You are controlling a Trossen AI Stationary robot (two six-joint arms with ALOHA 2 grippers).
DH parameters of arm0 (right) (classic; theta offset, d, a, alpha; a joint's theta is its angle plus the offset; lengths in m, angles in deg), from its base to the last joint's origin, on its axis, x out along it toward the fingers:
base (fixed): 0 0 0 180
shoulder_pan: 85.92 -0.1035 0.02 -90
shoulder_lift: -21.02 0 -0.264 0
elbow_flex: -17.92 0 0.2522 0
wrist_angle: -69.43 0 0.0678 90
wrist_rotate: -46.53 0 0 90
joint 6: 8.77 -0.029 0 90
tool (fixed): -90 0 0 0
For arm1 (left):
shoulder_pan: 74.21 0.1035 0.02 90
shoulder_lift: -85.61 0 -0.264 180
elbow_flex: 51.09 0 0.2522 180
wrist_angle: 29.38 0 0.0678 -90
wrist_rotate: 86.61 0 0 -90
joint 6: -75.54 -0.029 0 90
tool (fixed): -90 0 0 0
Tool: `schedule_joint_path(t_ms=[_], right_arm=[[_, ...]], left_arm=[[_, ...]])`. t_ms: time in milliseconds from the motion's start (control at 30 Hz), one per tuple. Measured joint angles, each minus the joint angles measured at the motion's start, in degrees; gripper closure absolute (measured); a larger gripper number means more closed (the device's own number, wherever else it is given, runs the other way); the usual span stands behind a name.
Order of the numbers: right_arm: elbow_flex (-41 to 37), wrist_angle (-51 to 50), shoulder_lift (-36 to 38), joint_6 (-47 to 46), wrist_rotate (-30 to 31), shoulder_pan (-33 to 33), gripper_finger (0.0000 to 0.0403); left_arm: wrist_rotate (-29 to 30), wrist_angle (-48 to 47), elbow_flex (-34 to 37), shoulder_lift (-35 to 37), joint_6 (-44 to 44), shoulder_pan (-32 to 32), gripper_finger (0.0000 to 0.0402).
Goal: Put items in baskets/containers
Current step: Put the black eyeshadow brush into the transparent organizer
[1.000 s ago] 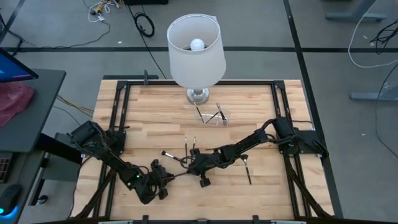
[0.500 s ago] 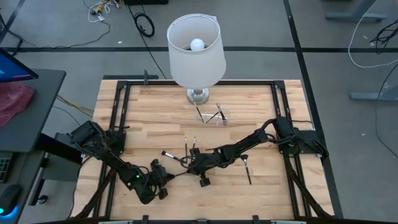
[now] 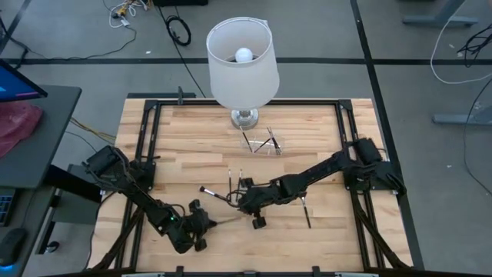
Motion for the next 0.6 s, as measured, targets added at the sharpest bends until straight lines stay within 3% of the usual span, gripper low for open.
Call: schedule_joint_path(t_ms=[200,400,600], right_arm=[[0.0,-13.1,6.8,-1.4,3.8,-2.7,0.0315],[0.0,-33.6,17.3,-10.7,10.9,-5.9,0.0313],[-0.2,-46.7,27.1,-19.5,21.8,-10.3,0.0326]], left_arm=[[-6.2,-12.6,-8.3,1.6,-7.1,5.0,0.0381],[-9.7,-47.8,-28.1,2.6,-18.0,12.5,0.0381],[-6.5,-69.3,-45.9,2.5,-35.5,22.8,0.0381]])
